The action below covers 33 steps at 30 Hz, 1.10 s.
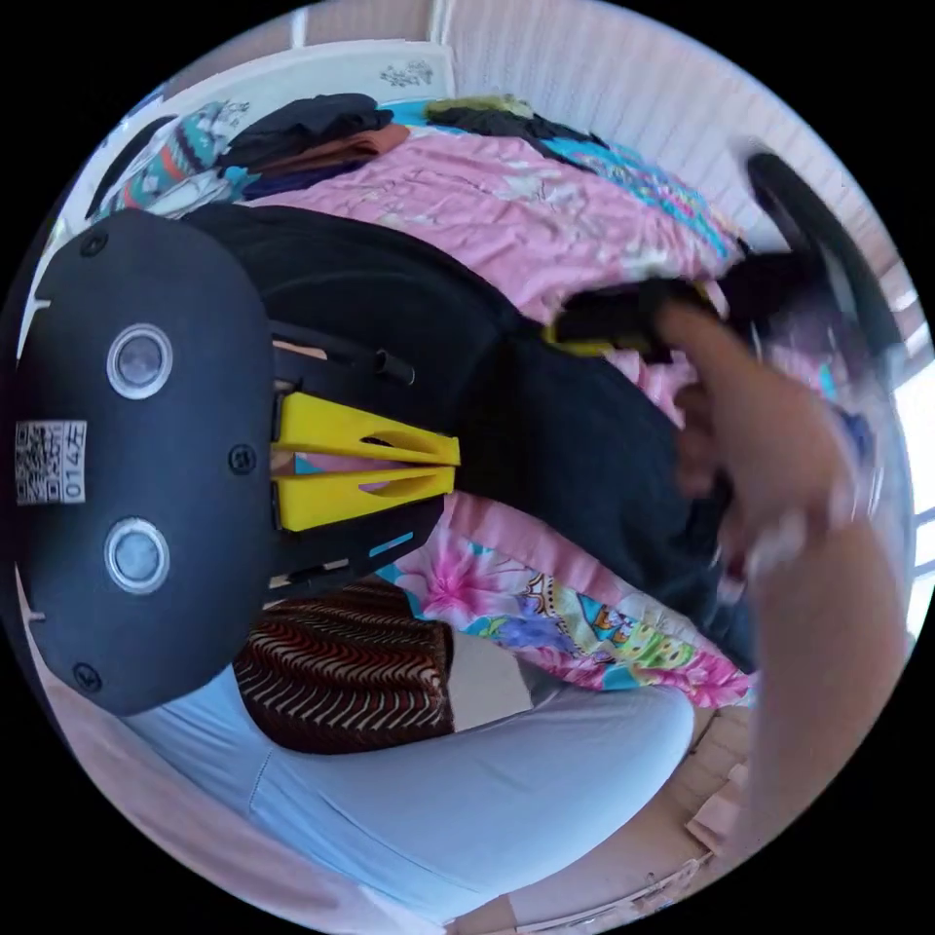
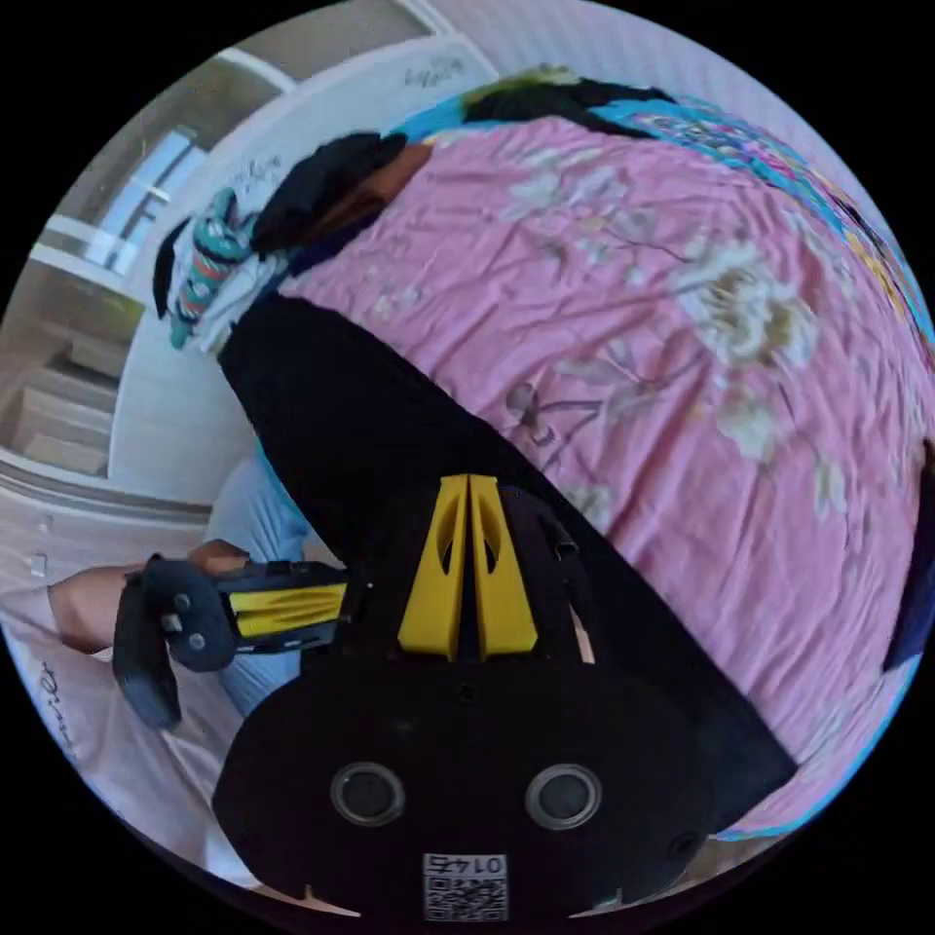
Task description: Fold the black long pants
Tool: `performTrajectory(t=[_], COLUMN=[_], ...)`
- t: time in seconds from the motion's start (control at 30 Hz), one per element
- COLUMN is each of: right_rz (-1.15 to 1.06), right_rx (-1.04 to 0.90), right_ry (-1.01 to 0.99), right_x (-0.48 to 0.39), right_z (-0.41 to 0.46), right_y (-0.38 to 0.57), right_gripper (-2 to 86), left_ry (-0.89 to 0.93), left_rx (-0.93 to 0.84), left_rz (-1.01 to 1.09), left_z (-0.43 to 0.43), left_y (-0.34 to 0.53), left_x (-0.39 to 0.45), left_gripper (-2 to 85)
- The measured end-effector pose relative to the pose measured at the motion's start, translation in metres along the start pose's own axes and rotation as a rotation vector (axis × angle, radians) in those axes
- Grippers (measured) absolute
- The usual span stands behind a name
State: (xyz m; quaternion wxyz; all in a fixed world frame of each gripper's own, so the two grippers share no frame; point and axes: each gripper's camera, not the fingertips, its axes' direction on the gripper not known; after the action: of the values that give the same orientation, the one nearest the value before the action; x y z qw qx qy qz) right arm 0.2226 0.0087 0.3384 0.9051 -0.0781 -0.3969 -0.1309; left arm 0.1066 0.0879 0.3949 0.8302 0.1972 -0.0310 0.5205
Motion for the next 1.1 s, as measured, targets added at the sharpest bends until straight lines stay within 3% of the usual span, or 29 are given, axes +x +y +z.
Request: performTrajectory(t=[0.2,0.3,0.47,0.83,0.97,1.1], right_rz=[0.564,0.760,0.858,0.859,0.793,0.764], right_rx=[0.525,0.692,0.669,0.551,0.473,0.457], right_ry=[0.101,0.177,0.394,0.260,0.274,0.240], right_x=[0.096,0.126,0.165,0.246,0.255,0.263], right_z=[-0.134,-0.173,-0.208,-0.237,-0.256,-0.261], right_y=[0.243,0.330,0.390,0.414,0.427,0.444], right_gripper=[1.1,4.0,9.6,9.2,3.9,2.2], left_ry=[0.121,0.220,0.405,0.483,0.534,0.532], left_rx=[0.184,0.239,0.333,0.198,0.160,0.137], left_rz=[-0.090,-0.098,-0.043,0.088,0.020,0.090], left_z=[-0.031,-0.041,-0.045,-0.008,0.005,0.014], left_y=[-0.011,-0.046,-0.119,-0.287,-0.330,-0.363], left_x=[-0.011,-0.015,-0.011,0.044,0.054,0.083], left_gripper=[-0.6,0.7,6.1,9.6,11.3,11.8])
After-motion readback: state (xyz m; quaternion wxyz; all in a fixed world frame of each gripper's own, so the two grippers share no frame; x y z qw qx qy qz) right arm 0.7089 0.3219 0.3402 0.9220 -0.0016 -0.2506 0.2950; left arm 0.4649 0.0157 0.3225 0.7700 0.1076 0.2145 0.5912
